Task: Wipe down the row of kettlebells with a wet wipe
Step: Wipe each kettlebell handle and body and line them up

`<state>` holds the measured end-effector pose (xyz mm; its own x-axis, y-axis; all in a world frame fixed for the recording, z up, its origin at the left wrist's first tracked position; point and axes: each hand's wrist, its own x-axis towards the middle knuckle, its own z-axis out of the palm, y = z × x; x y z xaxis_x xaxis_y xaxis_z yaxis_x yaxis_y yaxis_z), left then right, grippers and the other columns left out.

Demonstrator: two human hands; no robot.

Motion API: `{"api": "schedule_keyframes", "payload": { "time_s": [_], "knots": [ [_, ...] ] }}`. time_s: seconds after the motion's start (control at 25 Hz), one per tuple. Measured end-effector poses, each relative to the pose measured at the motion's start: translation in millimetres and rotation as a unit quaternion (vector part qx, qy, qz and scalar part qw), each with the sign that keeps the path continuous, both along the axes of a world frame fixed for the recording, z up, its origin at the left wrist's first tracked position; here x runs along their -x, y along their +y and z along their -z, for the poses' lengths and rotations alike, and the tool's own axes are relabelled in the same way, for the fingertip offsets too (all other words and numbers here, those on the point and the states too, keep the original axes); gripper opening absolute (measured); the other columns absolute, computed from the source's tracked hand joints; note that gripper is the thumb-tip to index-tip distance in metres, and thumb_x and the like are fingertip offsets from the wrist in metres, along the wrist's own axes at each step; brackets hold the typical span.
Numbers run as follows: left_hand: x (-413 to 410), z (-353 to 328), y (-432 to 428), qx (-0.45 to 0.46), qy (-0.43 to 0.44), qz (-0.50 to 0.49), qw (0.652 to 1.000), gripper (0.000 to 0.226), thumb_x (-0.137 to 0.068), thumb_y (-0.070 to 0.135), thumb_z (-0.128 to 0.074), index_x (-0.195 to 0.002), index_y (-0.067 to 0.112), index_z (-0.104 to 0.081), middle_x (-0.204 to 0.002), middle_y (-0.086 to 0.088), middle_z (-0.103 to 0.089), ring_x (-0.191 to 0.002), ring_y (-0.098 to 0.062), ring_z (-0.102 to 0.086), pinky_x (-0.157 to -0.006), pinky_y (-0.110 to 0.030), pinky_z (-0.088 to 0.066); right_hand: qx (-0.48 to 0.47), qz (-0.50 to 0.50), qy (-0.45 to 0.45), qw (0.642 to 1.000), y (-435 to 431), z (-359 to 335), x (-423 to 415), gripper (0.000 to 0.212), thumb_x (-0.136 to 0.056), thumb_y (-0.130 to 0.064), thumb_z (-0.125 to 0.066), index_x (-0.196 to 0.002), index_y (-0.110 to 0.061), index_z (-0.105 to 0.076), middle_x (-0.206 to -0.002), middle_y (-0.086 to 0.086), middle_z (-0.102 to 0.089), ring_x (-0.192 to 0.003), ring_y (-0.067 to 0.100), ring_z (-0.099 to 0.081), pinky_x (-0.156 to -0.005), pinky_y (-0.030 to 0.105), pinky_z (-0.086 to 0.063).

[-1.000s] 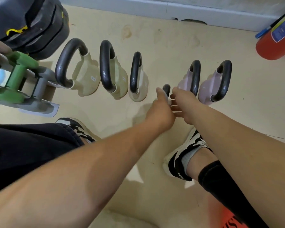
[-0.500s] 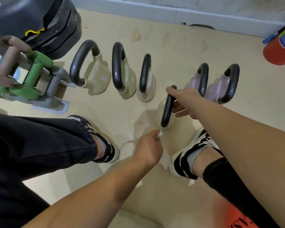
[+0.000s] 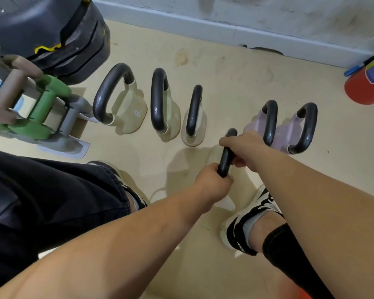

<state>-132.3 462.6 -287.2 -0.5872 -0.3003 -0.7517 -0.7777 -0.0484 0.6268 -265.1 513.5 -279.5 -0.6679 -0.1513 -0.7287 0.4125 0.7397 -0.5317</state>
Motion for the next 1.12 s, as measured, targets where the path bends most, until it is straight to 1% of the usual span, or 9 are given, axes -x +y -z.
{"api": "schedule_keyframes", "payload": {
  "time_s": [0.24,0.44,0.52,0.72,0.8,0.88,0.96,1.0,1.12],
  "knots": [
    [38,-3,-9,-0.037,0.009,-0.052,0.998,0.01,-0.095,0.026,-0.061,-0.104,0.021,-0.062,-0.088,-0.001,-0.059,-0.077,-0.021,-0.057,-0.075,-0.037,-0.054,0.025,0.043,0.001,0.999,-22,5,27,0.025,-0.078,-0.026,-0.073,-0.08,-0.008,-0.056,-0.071,0.011,-0.057,-0.054,0.024,-0.052,-0.05,0.028,-0.041],
    [74,-1,-33,0.02,0.04,-0.055,0.997,0.007,-0.098,0.027,-0.06,-0.101,0.021,-0.061,-0.088,-0.001,-0.06,-0.075,-0.017,-0.056,-0.062,-0.027,-0.045,0.031,0.065,0.026,0.997,-42,-6,66,0.022,-0.081,-0.024,-0.072,-0.085,-0.006,-0.06,-0.068,0.009,-0.056,-0.05,0.02,-0.05,-0.04,0.02,-0.039],
    [89,-2,-42,0.025,0.05,-0.057,0.997,0.007,-0.099,0.025,-0.06,-0.103,0.019,-0.061,-0.084,0.001,-0.058,-0.072,-0.015,-0.056,-0.061,-0.027,-0.046,0.046,0.055,0.031,0.997,-52,-4,77,0.023,-0.083,-0.026,-0.073,-0.089,-0.006,-0.063,-0.071,0.009,-0.059,-0.054,0.021,-0.052,-0.046,0.025,-0.044],
    [94,-3,-56,-0.002,0.047,-0.045,0.998,0.017,-0.095,0.025,-0.065,-0.11,0.019,-0.058,-0.09,0.003,-0.06,-0.09,-0.027,-0.066,-0.089,-0.046,-0.058,0.01,-0.003,0.031,0.999,-67,-5,89,0.039,-0.088,-0.04,-0.067,-0.103,-0.005,-0.062,-0.087,0.012,-0.07,-0.072,0.027,-0.065,-0.064,0.035,-0.057],
    [89,-9,-60,0.052,0.047,-0.014,0.997,0.025,-0.09,0.022,-0.069,-0.109,0.023,-0.053,-0.093,0.005,-0.058,-0.095,-0.027,-0.066,-0.088,-0.045,-0.059,-0.041,-0.066,0.052,0.996,-65,-18,95,0.046,-0.09,-0.051,-0.058,-0.096,-0.005,-0.064,-0.083,0.013,-0.072,-0.069,0.028,-0.067,-0.072,0.038,-0.058],
    [93,-19,-68,0.161,0.041,0.021,0.986,0.026,-0.089,0.021,-0.067,-0.111,0.018,-0.054,-0.092,0.004,-0.057,-0.093,-0.025,-0.064,-0.084,-0.038,-0.057,-0.057,-0.084,0.055,0.993,-62,-35,99,0.051,-0.094,-0.053,-0.049,-0.094,-0.004,-0.064,-0.081,0.014,-0.072,-0.065,0.03,-0.066,-0.07,0.037,-0.056],
    [102,-31,-75,0.266,0.091,0.041,0.959,0.018,-0.095,0.02,-0.056,-0.111,0.012,-0.058,-0.091,0.001,-0.059,-0.088,-0.025,-0.061,-0.075,-0.032,-0.05,-0.076,-0.105,0.055,0.99,-61,-54,99,0.041,-0.096,-0.039,-0.047,-0.098,0.0,-0.062,-0.083,0.017,-0.072,-0.064,0.032,-0.065,-0.07,0.036,-0.055],
    [107,-37,-76,0.278,0.12,0.042,0.952,0.02,-0.098,0.019,-0.049,-0.114,0.011,-0.059,-0.093,-0.003,-0.061,-0.086,-0.025,-0.06,-0.073,-0.031,-0.046,-0.093,-0.127,0.062,0.986,-60,-63,97,0.033,-0.096,-0.03,-0.049,-0.098,0.001,-0.061,-0.086,0.018,-0.073,-0.067,0.033,-0.068,-0.074,0.038,-0.057],
    [109,-37,-64,0.141,0.121,0.035,0.982,0.026,-0.103,0.019,-0.036,-0.117,0.01,-0.055,-0.097,-0.01,-0.059,-0.086,-0.024,-0.059,-0.069,-0.03,-0.046,-0.117,-0.203,0.094,0.968,-62,-86,88,0.025,-0.096,-0.019,-0.051,-0.098,0.003,-0.064,-0.092,0.021,-0.076,-0.084,0.036,-0.077,-0.083,0.046,-0.062]
  ]
}}
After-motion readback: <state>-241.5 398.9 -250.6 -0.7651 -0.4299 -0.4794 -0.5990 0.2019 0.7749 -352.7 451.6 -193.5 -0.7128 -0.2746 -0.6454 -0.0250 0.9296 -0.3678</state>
